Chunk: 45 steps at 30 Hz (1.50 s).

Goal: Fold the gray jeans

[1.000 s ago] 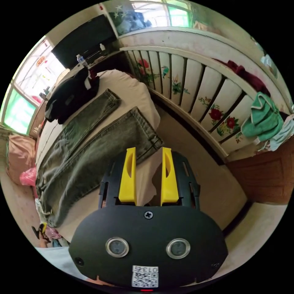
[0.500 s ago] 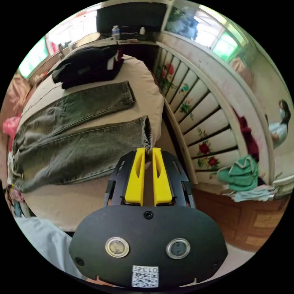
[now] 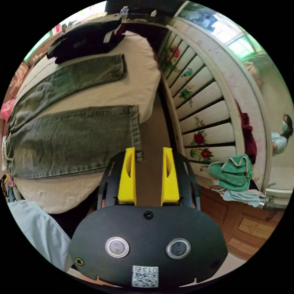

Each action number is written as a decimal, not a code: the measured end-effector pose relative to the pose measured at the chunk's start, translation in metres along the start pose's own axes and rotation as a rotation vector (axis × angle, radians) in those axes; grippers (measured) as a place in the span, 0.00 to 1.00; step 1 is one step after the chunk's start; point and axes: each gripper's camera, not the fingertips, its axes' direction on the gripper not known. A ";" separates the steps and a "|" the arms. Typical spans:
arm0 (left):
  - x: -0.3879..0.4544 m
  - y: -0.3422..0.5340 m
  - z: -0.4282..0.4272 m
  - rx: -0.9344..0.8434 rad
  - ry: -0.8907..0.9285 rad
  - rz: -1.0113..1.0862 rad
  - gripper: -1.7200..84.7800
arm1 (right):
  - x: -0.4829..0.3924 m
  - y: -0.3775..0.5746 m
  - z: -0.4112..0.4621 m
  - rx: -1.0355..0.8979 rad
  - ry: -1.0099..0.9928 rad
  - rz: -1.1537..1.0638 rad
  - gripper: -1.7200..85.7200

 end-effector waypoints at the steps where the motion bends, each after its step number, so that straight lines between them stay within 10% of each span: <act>1: 0.001 0.010 -0.011 0.066 -0.027 -0.012 0.13 | 0.004 0.000 -0.009 0.027 0.011 0.016 0.17; 6: 0.085 -0.002 -0.033 0.349 -0.196 0.191 0.14 | -0.016 -0.031 -0.075 0.347 -0.055 -0.058 0.11; 19: 0.394 -0.196 0.155 0.054 -0.625 0.901 0.17 | -0.122 -0.238 -0.038 0.172 -0.055 -0.368 0.13; 32: 0.406 -0.239 0.248 -0.120 -0.625 0.952 0.19 | -0.092 -0.294 -0.002 -0.077 -0.270 -0.368 0.13; 45: 0.386 -0.221 0.257 -0.142 -0.525 0.942 0.07 | -0.122 -0.240 -0.035 0.057 -0.020 -0.475 0.05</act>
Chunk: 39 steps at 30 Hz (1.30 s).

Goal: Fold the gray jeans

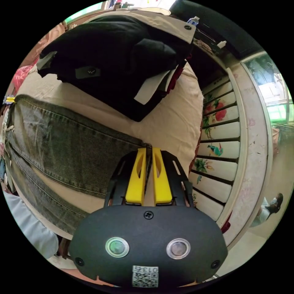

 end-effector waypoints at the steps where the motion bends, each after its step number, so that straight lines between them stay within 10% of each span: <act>1: 0.005 0.011 -0.006 0.035 -0.013 -0.003 0.06 | -0.002 0.004 -0.004 0.015 0.012 0.003 0.05; 13: 0.148 0.248 -0.077 0.436 -0.246 -0.052 0.04 | -0.051 0.199 -0.140 0.507 0.351 0.183 0.05; 26: 0.234 0.386 0.100 0.230 -0.061 -0.306 0.07 | -0.099 0.372 -0.040 0.176 0.241 0.390 0.07; 39: 0.175 0.478 0.051 0.475 0.045 -0.508 0.13 | 0.019 0.462 -0.043 0.357 -0.577 0.838 0.17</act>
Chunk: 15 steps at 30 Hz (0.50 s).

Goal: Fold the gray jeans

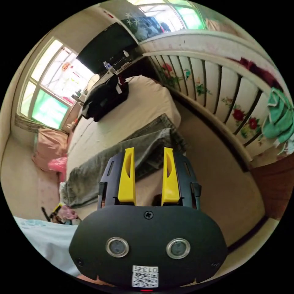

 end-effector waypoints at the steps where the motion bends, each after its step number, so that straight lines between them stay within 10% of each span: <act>1: 0.001 -0.011 0.013 -0.032 -0.013 0.032 0.13 | 0.000 -0.004 0.004 -0.010 0.001 -0.003 0.17; 8: -0.016 -0.037 0.073 -0.174 -0.028 0.036 0.11 | 0.020 -0.058 0.044 -0.178 0.104 0.090 0.06; 15: -0.050 -0.020 0.054 -0.200 -0.040 0.005 0.09 | -0.031 -0.068 -0.048 0.253 -0.242 -0.516 0.04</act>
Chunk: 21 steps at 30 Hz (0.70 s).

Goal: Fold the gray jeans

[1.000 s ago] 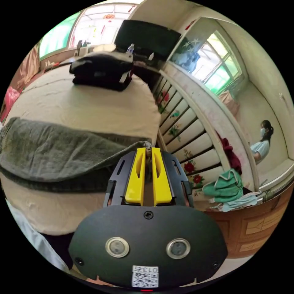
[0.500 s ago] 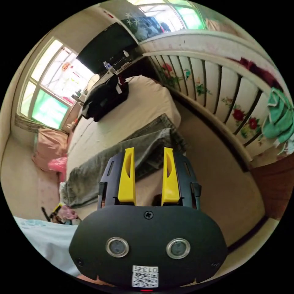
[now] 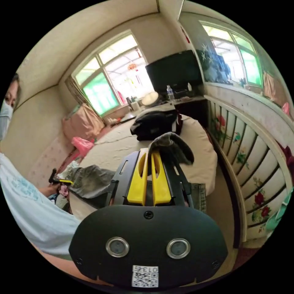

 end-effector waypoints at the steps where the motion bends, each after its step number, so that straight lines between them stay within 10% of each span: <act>1: -0.006 0.004 -0.002 -0.002 0.011 -0.012 0.09 | 0.010 0.005 0.001 -0.013 -0.004 0.034 0.04; 6: -0.029 0.013 -0.016 -0.009 0.032 -0.023 0.09 | 0.112 0.092 0.058 -0.438 0.171 0.468 0.03; 21: -0.197 0.048 -0.074 0.120 0.087 -0.440 0.21 | 0.132 0.104 0.069 -0.324 0.255 0.649 0.05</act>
